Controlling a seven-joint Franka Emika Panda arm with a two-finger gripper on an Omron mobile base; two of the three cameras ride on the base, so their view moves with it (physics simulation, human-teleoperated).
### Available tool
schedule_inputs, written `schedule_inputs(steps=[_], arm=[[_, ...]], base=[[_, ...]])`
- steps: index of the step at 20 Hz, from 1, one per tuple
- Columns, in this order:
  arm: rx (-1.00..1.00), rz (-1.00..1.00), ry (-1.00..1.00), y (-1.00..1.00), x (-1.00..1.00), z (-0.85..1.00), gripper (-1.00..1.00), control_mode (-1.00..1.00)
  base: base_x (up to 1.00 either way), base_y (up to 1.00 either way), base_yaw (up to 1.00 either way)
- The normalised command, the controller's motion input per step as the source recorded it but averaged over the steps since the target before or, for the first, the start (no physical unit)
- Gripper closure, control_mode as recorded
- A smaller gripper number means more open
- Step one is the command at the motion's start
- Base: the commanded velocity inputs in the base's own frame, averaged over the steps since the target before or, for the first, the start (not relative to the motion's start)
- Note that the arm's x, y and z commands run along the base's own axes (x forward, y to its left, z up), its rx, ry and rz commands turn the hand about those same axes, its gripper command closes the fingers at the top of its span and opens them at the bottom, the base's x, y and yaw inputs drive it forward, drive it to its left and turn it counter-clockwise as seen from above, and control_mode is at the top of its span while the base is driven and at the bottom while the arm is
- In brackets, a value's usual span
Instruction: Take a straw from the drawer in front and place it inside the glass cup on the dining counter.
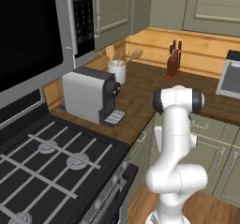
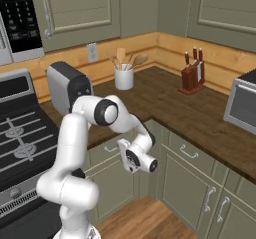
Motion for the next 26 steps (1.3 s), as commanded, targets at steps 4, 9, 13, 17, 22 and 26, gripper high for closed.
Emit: schedule_inputs(steps=[4, 9, 13, 17, 22, 26], arm=[[0.09, 0.00, 0.13, 0.20, 0.59, -0.19, -1.00, -1.00], [0.05, 0.00, 0.08, 0.34, 0.46, -0.30, -1.00, -1.00], [0.05, 0.00, 0.02, 0.27, 0.34, -0.31, -1.00, -1.00], [0.05, 0.00, 0.00, 0.30, 0.27, -0.29, -1.00, -1.00], [0.01, 0.00, 0.01, 0.39, 0.19, -0.24, 1.00, -1.00], [0.00, -0.03, 0.00, 0.06, -0.12, -0.08, 1.00, -1.00]], base=[[0.00, 0.00, 0.00], [0.00, 0.00, 0.00], [0.00, 0.00, 0.00], [0.00, 0.00, 0.00], [0.00, 0.00, 0.00], [0.00, 0.00, 0.00]])
